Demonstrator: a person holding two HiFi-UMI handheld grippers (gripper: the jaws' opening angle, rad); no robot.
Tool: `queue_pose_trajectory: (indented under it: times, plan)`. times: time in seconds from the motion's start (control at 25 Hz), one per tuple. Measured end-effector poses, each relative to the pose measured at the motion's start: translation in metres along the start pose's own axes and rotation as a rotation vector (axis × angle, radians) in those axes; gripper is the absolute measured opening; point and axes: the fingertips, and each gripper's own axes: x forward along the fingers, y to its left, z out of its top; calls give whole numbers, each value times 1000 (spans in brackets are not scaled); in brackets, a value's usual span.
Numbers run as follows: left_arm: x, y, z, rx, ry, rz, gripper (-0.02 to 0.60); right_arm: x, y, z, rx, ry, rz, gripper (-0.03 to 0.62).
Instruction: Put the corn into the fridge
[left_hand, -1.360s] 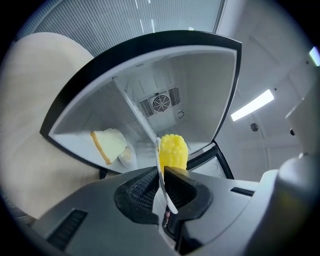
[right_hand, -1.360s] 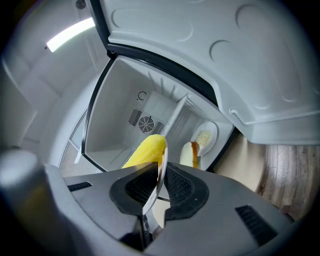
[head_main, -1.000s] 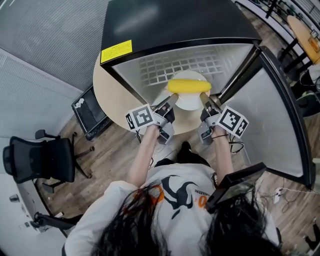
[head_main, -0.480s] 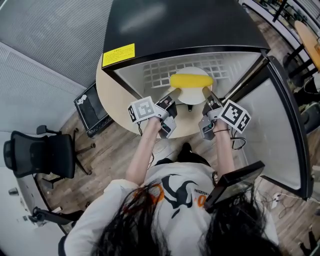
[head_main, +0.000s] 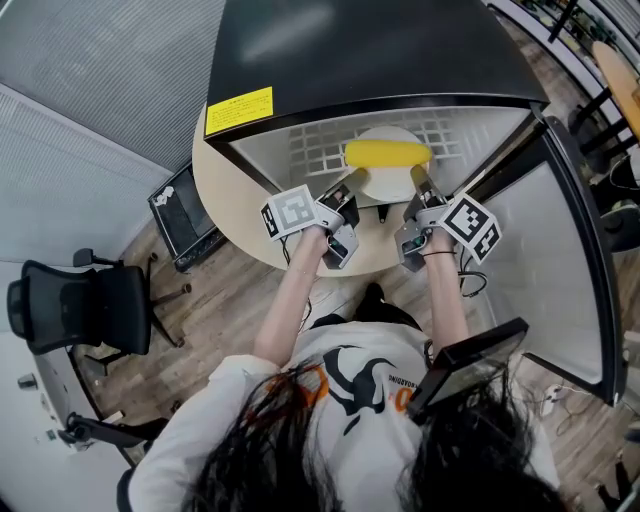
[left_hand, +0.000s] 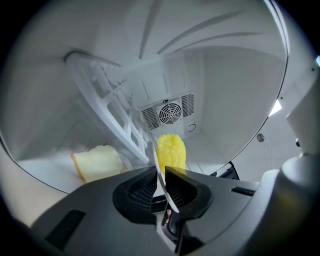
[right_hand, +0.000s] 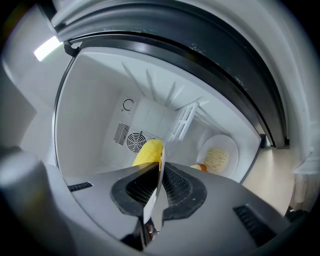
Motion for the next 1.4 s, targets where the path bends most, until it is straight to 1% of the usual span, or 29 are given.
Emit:
queue_pose_trajectory:
  times: [0.08,0.12,0.2,0.28,0.44,0.64,0.68,0.72,0.76,0.88,0.96,1.04,1.16,1.4]
  plan:
    - [1,0,2,23,-14,-11,49,3,-1,2,15,-28,-12,32]
    - [2,-2,3,45,-24,-21,67,3,-2,3,25,-42,-18,32]
    - [2,-9,2,77,-42,-36,132,4,-4,4,43,-71,-31,32]
    - [0,-12,0,82,-49,-40,161,5,-7,5,59,-100,-43,31]
    - [-8,-10,-8,67,-35,-33,160,13,-7,8,61,-127,-54,29]
    - [-9,-5,-30,34,28,-53,144,20,-4,10,34,-127,-56,29]
    - [-7,-7,-32,39,28,-63,128,21,-3,9,31,-125,-56,31]
    - [-5,-9,-32,46,25,-72,99,22,-3,9,28,-124,-55,31]
    - [-2,-11,-32,52,22,-78,57,23,-3,9,23,-123,-55,31]
    - [3,-13,-29,42,17,-87,45,24,-1,11,-17,-121,-50,31]
    - [4,-13,-25,23,-7,-97,43,26,3,12,-71,-97,-40,31]
    - [4,-14,-21,-6,-53,-101,43,30,8,11,-145,-54,-37,39]
    - [7,-13,-19,-65,-115,-105,40,32,11,13,-231,-11,-59,52]
    - [15,-14,-12,-77,-167,-86,40,26,8,15,-297,24,-96,86]
